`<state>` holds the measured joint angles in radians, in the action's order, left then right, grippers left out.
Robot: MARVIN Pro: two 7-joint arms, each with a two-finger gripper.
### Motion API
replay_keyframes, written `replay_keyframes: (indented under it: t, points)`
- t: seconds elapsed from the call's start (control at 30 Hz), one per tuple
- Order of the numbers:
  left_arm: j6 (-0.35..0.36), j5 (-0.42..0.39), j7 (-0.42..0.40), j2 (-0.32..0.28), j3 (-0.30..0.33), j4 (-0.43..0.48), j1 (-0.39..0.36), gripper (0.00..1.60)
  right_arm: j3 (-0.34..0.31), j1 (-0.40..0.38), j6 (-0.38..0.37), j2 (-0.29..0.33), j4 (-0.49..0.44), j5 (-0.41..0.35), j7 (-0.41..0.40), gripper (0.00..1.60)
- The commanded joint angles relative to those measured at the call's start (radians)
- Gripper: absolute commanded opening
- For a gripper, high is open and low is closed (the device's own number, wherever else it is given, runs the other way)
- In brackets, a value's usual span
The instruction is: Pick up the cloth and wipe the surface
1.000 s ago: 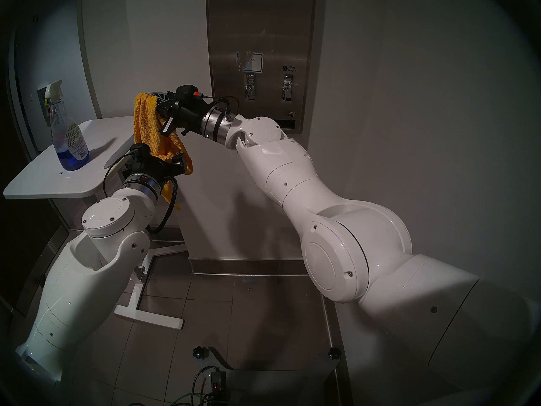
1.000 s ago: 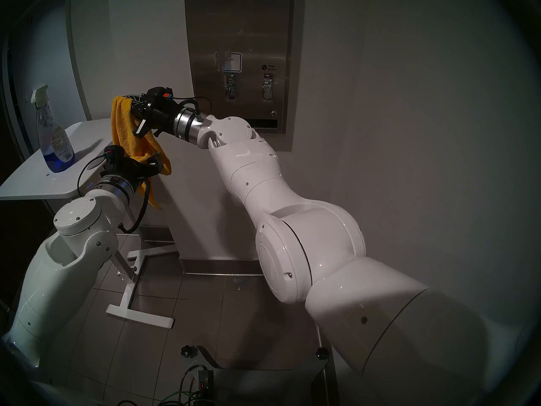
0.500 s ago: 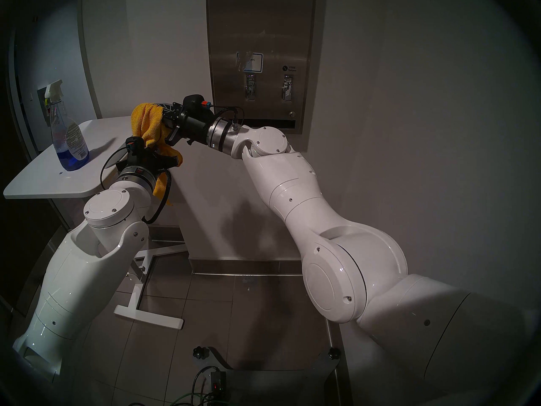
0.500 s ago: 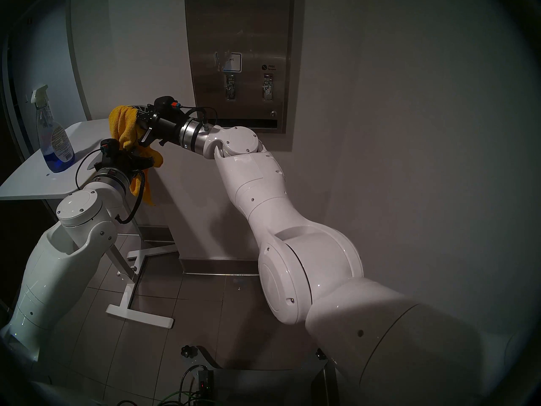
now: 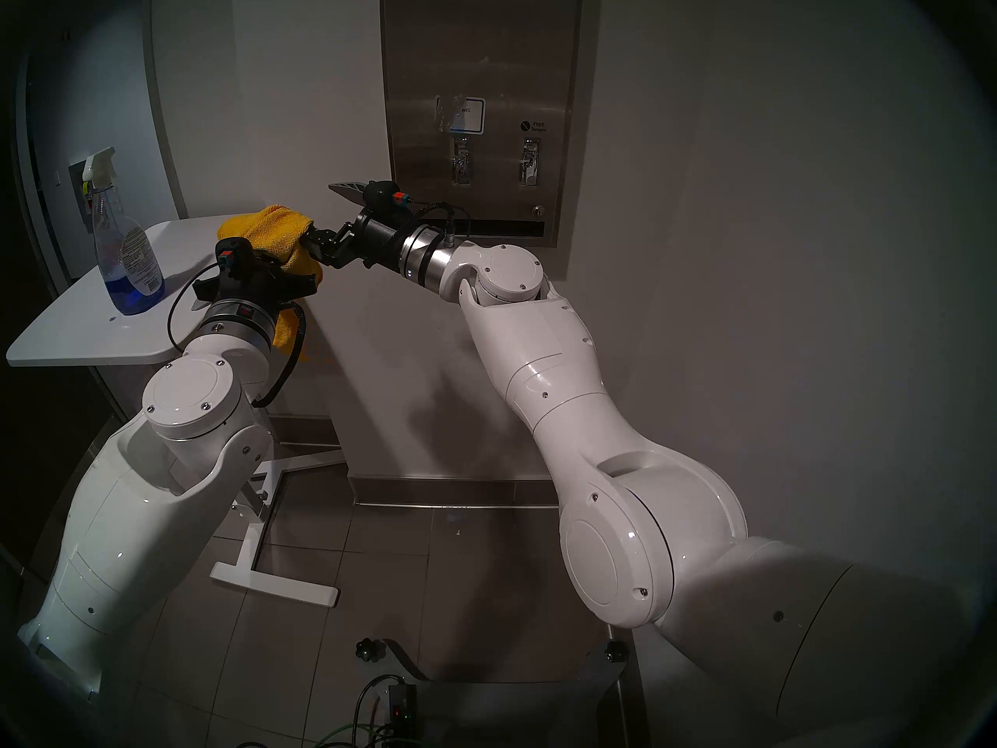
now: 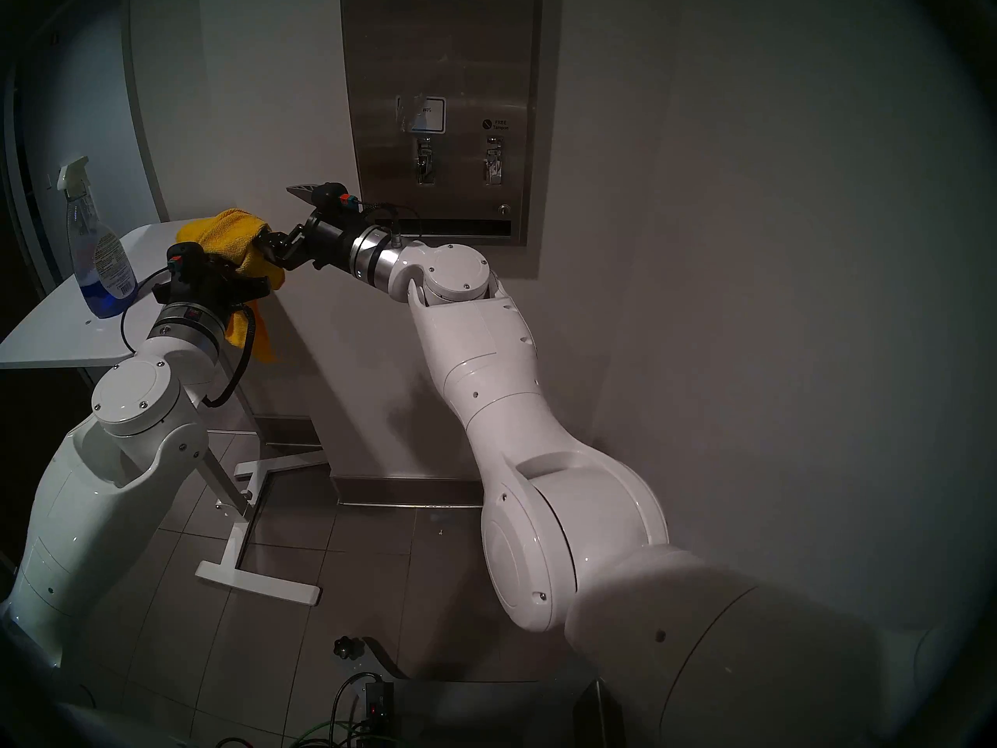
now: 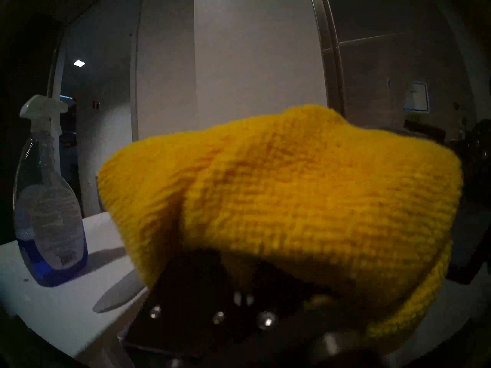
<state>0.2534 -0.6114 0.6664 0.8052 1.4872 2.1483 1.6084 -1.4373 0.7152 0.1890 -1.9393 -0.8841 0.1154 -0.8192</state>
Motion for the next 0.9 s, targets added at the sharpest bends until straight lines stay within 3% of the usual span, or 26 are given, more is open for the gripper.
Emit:
replay_keyframes:
  t: [0.0,0.4,0.87]
  points:
    - [-0.047,0.030,0.004,-0.040,0.081,0.014,0.020,0.00,0.007,0.017,-0.043,-0.017,-0.109,0.017,0.030,1.60]
    - [-0.076,0.023,0.016,-0.050,0.166,-0.020,0.059,0.00,0.012,0.051,-0.096,-0.023,-0.170,0.047,0.048,1.60]
    - [-0.094,0.021,0.043,-0.036,0.208,0.001,0.148,0.00,0.016,0.073,-0.137,-0.028,-0.211,0.068,0.059,1.60]
